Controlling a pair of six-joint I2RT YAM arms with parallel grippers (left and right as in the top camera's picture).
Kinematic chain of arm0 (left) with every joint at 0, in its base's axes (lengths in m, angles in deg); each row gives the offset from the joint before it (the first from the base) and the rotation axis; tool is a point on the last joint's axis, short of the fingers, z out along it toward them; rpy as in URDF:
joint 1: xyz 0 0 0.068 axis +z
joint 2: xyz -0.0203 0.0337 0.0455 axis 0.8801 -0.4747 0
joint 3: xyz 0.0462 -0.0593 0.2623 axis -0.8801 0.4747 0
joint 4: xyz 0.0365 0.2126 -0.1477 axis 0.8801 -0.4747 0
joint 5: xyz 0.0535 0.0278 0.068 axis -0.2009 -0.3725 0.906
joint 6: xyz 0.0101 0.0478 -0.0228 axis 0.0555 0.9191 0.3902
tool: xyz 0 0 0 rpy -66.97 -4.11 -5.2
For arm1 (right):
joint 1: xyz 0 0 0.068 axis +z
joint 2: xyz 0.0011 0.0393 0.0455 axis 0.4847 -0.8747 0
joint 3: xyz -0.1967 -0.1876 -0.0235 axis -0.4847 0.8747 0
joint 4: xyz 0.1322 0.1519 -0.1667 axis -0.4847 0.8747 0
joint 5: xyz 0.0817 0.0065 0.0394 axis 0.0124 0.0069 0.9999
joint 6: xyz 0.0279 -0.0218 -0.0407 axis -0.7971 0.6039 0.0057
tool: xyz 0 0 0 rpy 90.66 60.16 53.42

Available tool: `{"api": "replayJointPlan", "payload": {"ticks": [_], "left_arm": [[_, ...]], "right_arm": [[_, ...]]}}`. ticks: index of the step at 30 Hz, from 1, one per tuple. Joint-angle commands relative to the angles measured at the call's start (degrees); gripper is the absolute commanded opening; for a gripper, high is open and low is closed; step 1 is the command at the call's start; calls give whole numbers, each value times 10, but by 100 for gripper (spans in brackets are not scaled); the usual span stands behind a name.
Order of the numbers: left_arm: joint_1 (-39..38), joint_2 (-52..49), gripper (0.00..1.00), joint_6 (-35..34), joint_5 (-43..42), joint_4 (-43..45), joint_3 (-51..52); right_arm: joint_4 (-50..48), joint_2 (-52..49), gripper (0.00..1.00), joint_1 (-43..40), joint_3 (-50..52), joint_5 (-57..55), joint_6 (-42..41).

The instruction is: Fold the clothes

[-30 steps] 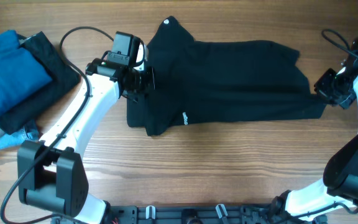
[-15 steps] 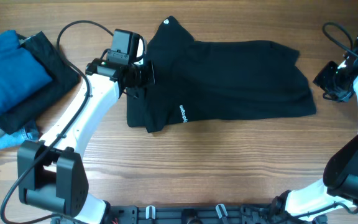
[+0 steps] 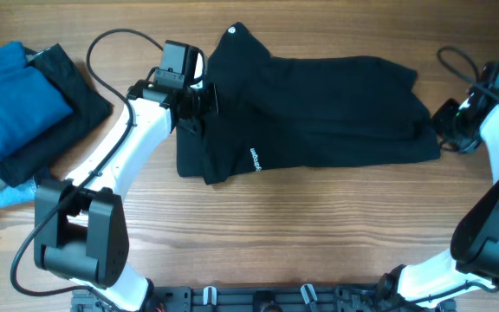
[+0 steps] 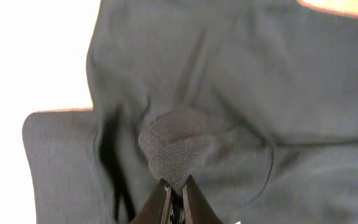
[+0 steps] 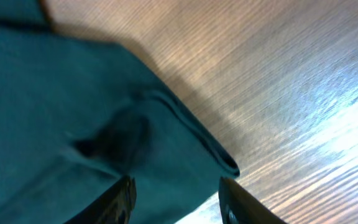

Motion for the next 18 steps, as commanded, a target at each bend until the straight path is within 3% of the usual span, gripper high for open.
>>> {"api": "replayJointPlan", "payload": {"ticks": [1, 2, 4, 5, 7, 10, 15, 18], "left_arm": [[5, -4, 7, 3, 10, 43, -7], [6, -4, 11, 3, 10, 56, -7], [5, -4, 30, 3, 10, 77, -7], [5, -4, 45, 3, 9, 78, -7], [4, -4, 55, 3, 9, 65, -7], [5, -4, 61, 3, 16, 20, -7], [7, -5, 60, 3, 65, -77, -3], [7, -5, 61, 2, 62, -83, 16]], "right_arm": [[-44, 3, 48, 0, 51, 3, 9], [-63, 3, 48, 0, 67, 3, 9], [-84, 3, 48, 0, 88, 3, 9], [-92, 3, 48, 0, 96, 3, 9], [-106, 3, 48, 0, 110, 3, 9], [-111, 3, 48, 0, 113, 3, 9], [-113, 3, 49, 0, 113, 3, 9], [-113, 3, 50, 0, 113, 3, 9]]}}
